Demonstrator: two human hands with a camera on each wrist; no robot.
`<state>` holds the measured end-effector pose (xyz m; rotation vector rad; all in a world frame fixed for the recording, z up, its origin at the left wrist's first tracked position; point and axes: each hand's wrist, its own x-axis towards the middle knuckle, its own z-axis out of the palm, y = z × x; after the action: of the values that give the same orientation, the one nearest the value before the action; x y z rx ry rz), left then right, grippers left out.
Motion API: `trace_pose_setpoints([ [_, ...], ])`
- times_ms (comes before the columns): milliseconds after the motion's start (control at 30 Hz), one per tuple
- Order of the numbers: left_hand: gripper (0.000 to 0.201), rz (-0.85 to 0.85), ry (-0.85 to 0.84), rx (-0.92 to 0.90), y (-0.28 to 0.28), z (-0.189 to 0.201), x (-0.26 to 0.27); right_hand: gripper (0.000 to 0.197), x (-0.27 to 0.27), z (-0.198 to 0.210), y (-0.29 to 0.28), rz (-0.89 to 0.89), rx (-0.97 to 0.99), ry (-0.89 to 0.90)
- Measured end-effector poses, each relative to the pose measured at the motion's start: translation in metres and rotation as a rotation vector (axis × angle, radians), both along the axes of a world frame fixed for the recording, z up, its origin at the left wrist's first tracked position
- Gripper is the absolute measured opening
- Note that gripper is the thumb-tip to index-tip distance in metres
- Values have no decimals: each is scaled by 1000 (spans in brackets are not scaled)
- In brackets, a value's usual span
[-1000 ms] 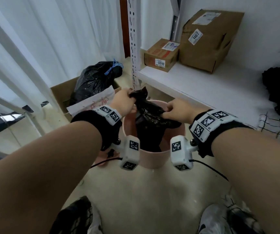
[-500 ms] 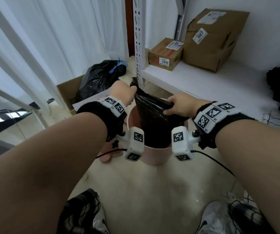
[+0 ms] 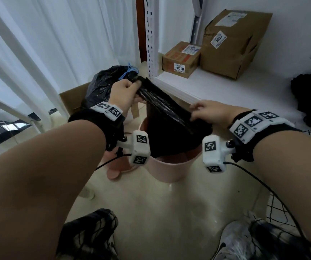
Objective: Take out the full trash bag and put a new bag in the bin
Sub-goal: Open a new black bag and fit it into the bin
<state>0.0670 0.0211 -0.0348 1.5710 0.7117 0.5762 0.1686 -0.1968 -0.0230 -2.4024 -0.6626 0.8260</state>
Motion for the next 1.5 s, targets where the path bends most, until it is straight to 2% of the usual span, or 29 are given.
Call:
trace_pose_setpoints([
  [67,31,-65,0,-28,-7,1,3,57,-7,11,2,-133,317,240],
  [100,30,-73,9,-32,-13,3,5,65,-10,14,6,-142,370,256],
  [200,26,-209,1,-131,-36,13,10,84,-20,15,23,-51,377,62],
  [267,22,-399,35,-127,-51,21,10,71,-26,14,38,-2,391,-143],
  [333,32,-446,67,-84,-57,27,11,47,-31,11,49,32,422,-296],
  [367,36,-404,62,-49,-57,28,11,42,-32,12,51,46,449,-301],
  [433,29,-344,26,37,-52,27,11,44,-33,14,51,58,470,-246],
  [533,26,-464,65,37,-41,21,6,51,-31,15,44,65,459,-184],
  [633,3,-547,137,105,-40,24,2,50,-31,17,38,52,516,-114],
  [667,13,-515,126,130,-39,25,4,49,-29,17,37,33,522,-72],
  [733,21,-409,83,129,-37,25,8,45,-25,17,35,22,451,-42],
  [833,17,-201,46,71,-26,20,11,30,-18,8,21,173,104,-217],
  [867,13,-132,83,89,-21,17,9,24,-14,1,14,211,-20,-277],
  [967,21,24,215,317,-10,7,1,16,-1,-21,-7,231,-374,-376],
  [1033,21,22,225,472,-5,2,-3,16,5,-27,-14,234,-533,-377],
  [1067,15,-2,200,503,-4,1,-3,17,5,-27,-14,233,-543,-359],
  [1100,10,-38,173,510,-3,0,-2,25,5,-25,-12,221,-502,-311],
  [1167,8,-149,122,456,-6,1,0,61,3,-21,-5,150,-276,-156],
  [1233,4,-271,66,292,-16,5,1,82,-5,-15,7,75,14,-44],
  [1300,14,-372,34,155,-24,9,0,90,-12,-11,19,35,226,12],
  [1367,21,-494,35,61,-27,11,-2,96,-17,-9,24,22,333,57],
  [1433,16,-623,70,-28,-27,14,-5,100,-19,-11,23,31,363,85],
  [1500,13,-694,90,-93,-26,18,-9,100,-17,-11,19,104,289,14],
])
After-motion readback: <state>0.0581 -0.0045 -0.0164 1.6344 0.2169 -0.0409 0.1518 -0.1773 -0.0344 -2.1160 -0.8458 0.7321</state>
